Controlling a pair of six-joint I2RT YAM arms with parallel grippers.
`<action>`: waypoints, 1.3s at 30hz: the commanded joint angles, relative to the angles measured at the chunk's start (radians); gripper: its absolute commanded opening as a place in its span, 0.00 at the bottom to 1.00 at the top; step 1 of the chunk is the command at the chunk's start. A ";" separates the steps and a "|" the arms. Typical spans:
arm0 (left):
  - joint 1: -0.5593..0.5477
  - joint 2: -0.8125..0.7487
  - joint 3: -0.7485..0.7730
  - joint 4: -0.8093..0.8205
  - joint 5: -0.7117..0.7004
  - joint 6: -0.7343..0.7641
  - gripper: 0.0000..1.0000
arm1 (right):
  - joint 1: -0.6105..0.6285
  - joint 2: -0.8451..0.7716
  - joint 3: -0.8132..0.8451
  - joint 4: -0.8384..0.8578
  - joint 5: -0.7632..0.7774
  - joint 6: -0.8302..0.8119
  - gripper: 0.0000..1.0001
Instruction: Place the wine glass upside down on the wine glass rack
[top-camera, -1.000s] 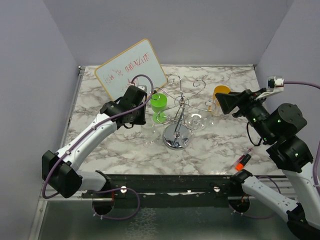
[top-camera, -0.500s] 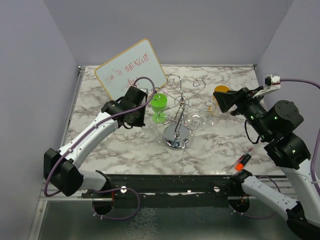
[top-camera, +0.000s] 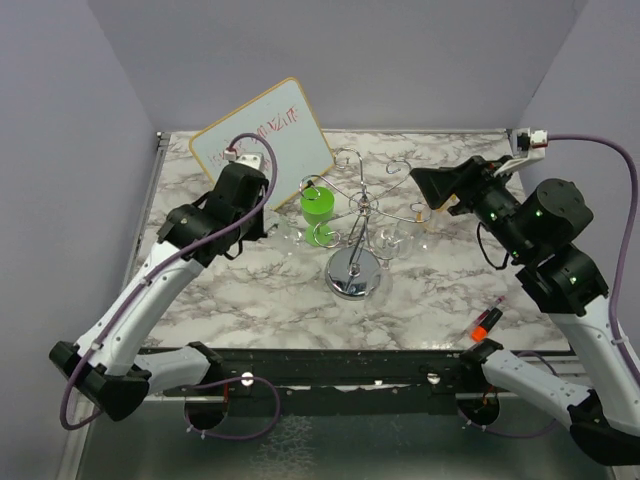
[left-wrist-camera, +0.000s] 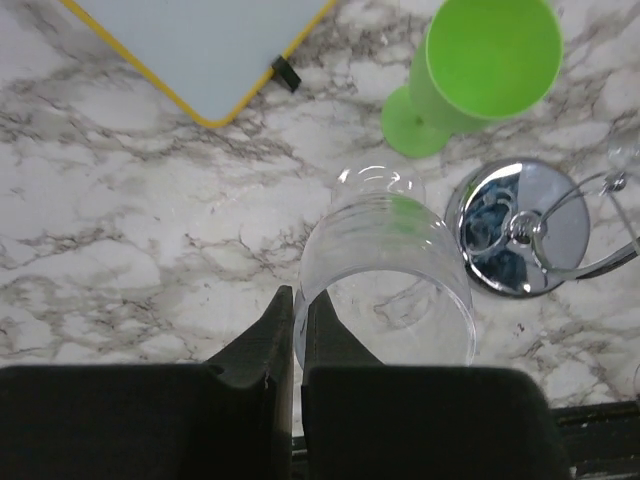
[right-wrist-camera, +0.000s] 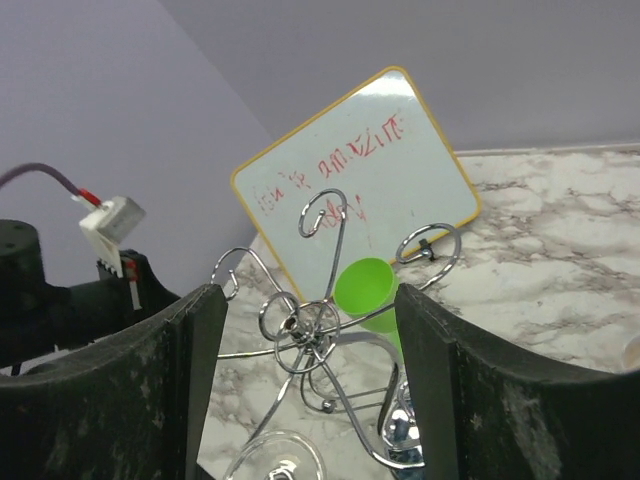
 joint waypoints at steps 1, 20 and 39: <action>0.001 -0.080 0.155 -0.025 -0.212 -0.018 0.00 | 0.002 0.043 0.034 0.080 -0.108 0.056 0.76; 0.001 -0.185 0.484 0.401 -0.182 -0.047 0.00 | 0.003 0.201 0.086 0.406 -0.295 0.327 0.80; -0.001 -0.081 0.162 1.149 0.231 -0.384 0.00 | 0.004 0.278 0.012 0.759 -0.203 0.749 0.80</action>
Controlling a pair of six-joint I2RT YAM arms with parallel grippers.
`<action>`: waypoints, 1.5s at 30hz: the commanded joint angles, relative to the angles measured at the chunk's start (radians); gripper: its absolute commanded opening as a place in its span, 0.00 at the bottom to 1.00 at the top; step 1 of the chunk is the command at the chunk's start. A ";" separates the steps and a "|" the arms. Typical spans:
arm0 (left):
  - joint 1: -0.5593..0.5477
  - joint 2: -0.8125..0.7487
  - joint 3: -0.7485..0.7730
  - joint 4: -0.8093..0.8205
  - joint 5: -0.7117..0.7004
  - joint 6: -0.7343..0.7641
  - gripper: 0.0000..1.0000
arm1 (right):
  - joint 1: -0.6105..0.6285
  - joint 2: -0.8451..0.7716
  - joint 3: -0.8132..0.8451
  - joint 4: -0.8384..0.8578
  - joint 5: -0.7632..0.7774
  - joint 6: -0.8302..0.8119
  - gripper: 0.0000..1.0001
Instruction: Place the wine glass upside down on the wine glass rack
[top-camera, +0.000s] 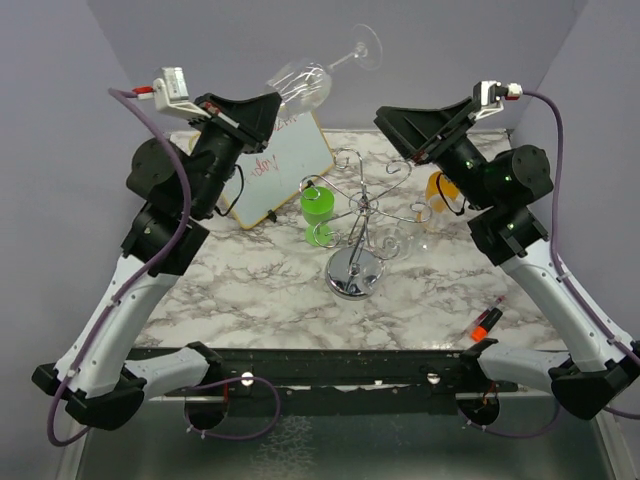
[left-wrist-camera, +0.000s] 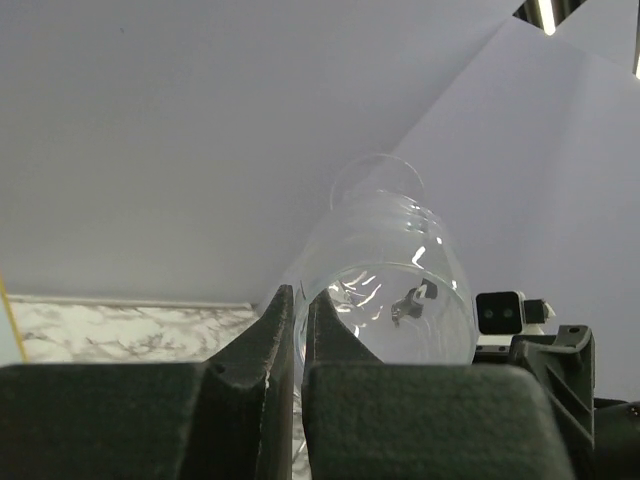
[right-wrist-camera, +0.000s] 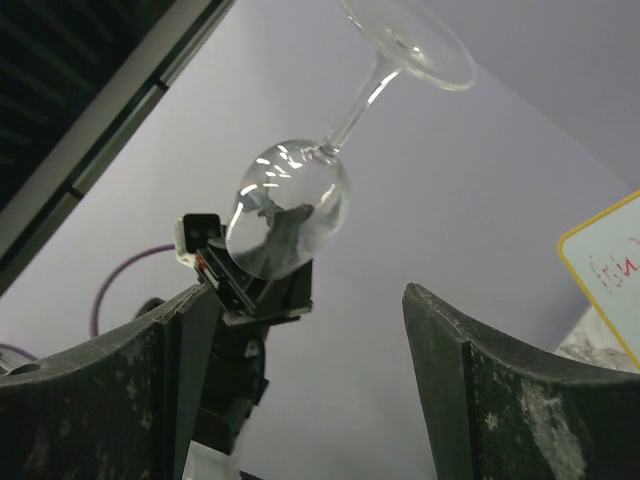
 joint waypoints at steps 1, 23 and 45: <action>-0.001 0.004 -0.104 0.319 0.140 -0.125 0.00 | 0.003 -0.020 -0.050 0.115 0.139 0.127 0.80; -0.070 0.055 -0.141 0.381 0.230 -0.168 0.00 | 0.050 0.064 -0.015 0.222 0.404 0.148 0.68; -0.082 0.006 -0.204 0.387 0.105 -0.140 0.00 | 0.071 0.058 -0.108 0.411 0.365 0.136 0.62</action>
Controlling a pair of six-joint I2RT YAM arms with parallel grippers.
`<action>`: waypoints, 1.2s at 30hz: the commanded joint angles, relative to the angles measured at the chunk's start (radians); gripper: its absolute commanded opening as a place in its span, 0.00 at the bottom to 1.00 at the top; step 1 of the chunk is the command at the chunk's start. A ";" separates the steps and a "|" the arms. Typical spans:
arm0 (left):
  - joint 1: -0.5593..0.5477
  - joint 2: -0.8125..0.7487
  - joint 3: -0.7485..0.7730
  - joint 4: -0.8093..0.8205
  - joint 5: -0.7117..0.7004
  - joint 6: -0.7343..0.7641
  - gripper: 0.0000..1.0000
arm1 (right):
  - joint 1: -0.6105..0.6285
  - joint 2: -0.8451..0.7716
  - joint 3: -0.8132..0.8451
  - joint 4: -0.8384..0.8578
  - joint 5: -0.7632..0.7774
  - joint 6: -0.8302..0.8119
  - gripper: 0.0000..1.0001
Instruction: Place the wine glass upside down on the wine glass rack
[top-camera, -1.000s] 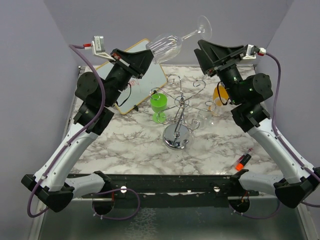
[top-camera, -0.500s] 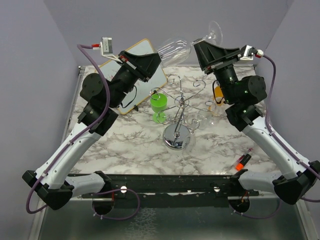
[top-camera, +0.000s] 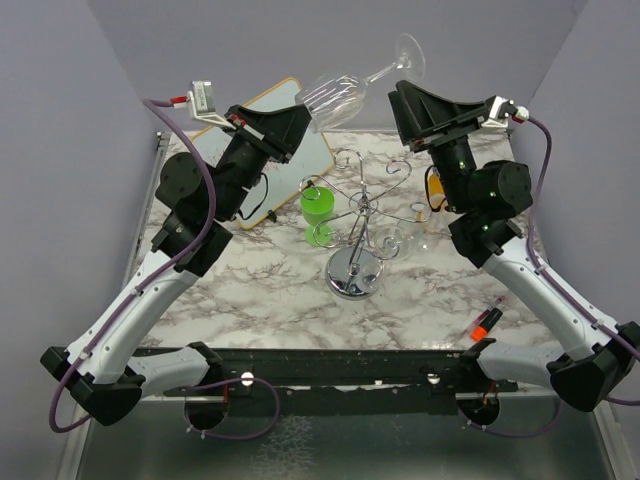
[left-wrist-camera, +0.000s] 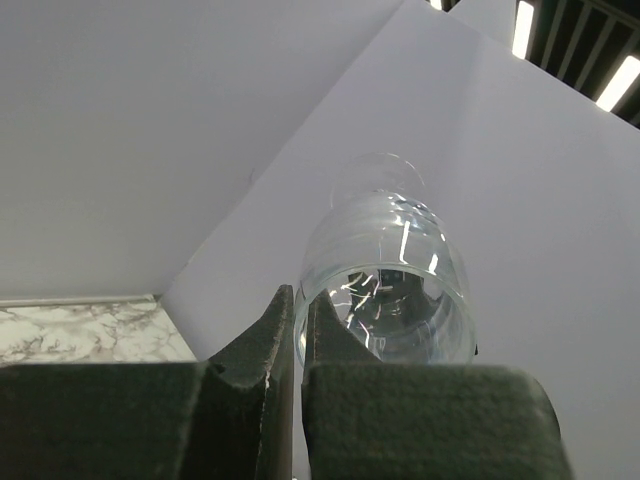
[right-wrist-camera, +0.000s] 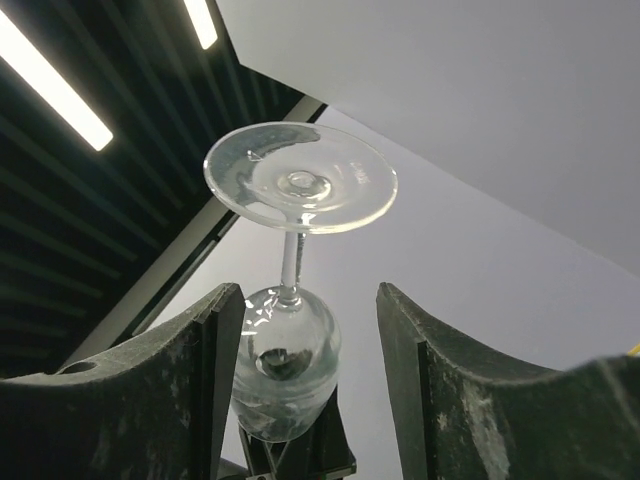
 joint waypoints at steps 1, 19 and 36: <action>-0.004 -0.016 -0.005 0.063 0.000 -0.006 0.00 | 0.007 0.038 0.017 0.117 -0.019 0.012 0.62; -0.007 -0.048 -0.057 0.063 0.023 -0.008 0.00 | 0.007 0.117 0.114 0.093 0.068 0.058 0.46; -0.006 -0.133 -0.135 0.036 0.049 -0.009 0.32 | 0.008 0.125 0.138 0.107 0.065 -0.027 0.01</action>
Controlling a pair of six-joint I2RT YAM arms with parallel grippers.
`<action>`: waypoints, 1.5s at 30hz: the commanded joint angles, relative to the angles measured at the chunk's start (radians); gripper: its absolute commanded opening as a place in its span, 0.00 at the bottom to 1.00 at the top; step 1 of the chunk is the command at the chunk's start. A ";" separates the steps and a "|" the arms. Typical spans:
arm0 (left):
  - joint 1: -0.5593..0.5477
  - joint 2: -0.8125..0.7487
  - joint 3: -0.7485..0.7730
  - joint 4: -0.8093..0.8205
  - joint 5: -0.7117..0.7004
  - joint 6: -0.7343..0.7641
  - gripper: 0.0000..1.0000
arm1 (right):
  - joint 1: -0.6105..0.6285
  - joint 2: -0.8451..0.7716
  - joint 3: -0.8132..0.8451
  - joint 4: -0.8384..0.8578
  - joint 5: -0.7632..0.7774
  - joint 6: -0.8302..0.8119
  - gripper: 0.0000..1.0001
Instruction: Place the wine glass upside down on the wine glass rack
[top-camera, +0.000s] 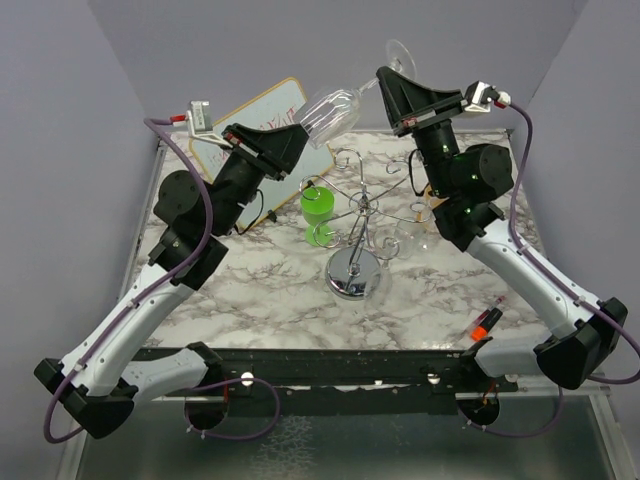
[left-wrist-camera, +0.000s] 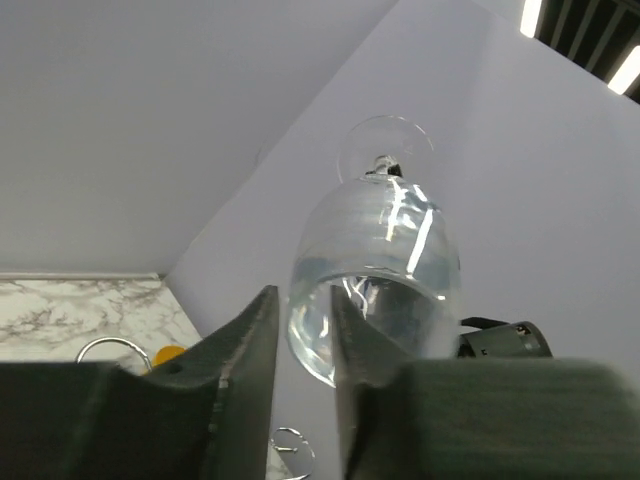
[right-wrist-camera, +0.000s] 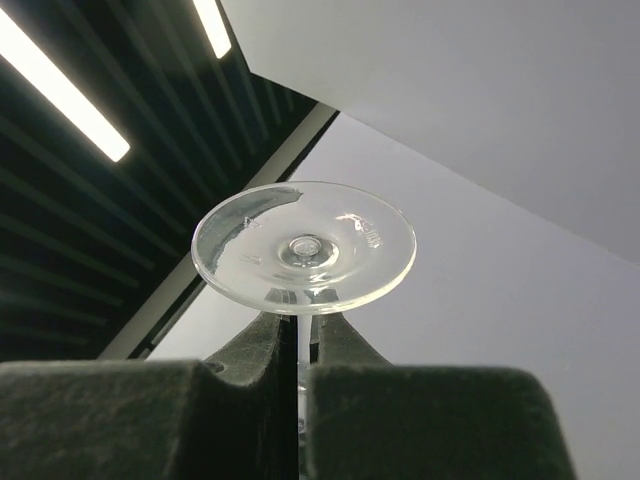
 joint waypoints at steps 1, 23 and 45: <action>-0.007 -0.071 -0.019 -0.005 0.038 0.015 0.42 | -0.012 -0.016 0.012 0.055 0.028 -0.085 0.01; -0.007 -0.155 0.252 -0.614 0.195 0.396 0.90 | -0.011 -0.005 0.026 0.146 -0.514 -0.403 0.01; -0.007 0.060 0.372 -0.718 0.484 0.441 0.71 | 0.044 0.021 -0.008 0.233 -0.904 -0.401 0.01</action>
